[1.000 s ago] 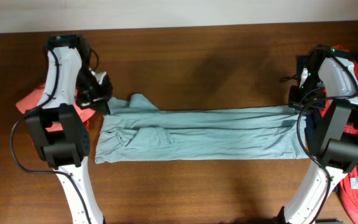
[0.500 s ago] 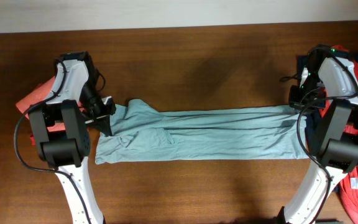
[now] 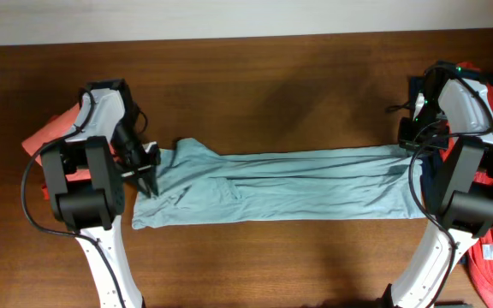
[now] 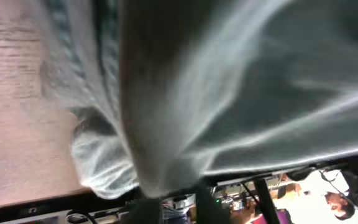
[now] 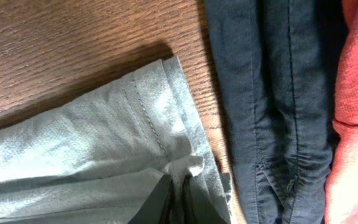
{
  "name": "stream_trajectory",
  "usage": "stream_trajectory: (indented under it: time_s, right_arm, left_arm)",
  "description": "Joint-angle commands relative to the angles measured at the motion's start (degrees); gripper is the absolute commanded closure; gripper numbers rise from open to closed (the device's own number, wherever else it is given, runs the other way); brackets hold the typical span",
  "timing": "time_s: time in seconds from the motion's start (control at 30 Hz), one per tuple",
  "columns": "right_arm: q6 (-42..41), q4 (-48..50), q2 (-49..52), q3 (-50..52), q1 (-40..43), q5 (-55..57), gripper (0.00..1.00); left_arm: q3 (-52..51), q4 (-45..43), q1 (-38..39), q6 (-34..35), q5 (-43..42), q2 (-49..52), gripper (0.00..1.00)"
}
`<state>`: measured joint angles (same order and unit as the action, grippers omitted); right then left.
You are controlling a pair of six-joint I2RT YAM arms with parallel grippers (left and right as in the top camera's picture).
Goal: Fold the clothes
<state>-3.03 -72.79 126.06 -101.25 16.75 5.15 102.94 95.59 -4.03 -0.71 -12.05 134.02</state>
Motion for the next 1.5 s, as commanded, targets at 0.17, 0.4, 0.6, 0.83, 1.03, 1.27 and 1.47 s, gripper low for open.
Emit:
stream_trajectory:
  time_s: [0.17, 0.4, 0.6, 0.83, 1.03, 1.27, 1.47]
  right_arm:
    - [-0.4, -1.1, -2.2, -1.2, 0.2, 4.8, 0.84]
    - [-0.4, -1.4, -2.2, -1.2, 0.2, 7.3, 0.67]
    - [-0.4, -1.9, -3.2, -2.4, 0.2, 3.8, 0.67]
    - [-0.4, -4.6, -11.5, -7.4, 0.1, -0.8, 0.66]
    - [-0.4, -5.9, -16.5, -7.4, 0.1, -3.7, 0.66]
    - [-0.4, -7.5, -16.7, -7.4, 0.1, -4.7, 0.65]
    - [-0.4, -7.6, -16.7, -7.4, 0.1, -4.7, 0.65]
  left_arm:
    - [-4.9, -3.4, 0.1, -1.0, 2.9, -1.7, 0.68]
    - [3.8, -3.5, 0.1, -0.8, 2.9, -5.7, 0.71]
    - [8.7, -3.3, 0.2, -0.8, 2.6, -12.0, 0.69]
    - [8.8, -12.9, 1.0, -0.9, 0.4, -16.2, 0.52]
    - [6.6, -20.3, 4.7, -5.0, 0.4, -13.9, 0.5]
    - [6.6, -22.7, 10.9, -8.4, 3.1, -7.1, 0.5]
    - [6.6, -22.2, 11.9, -7.4, 4.5, -1.7, 0.52]
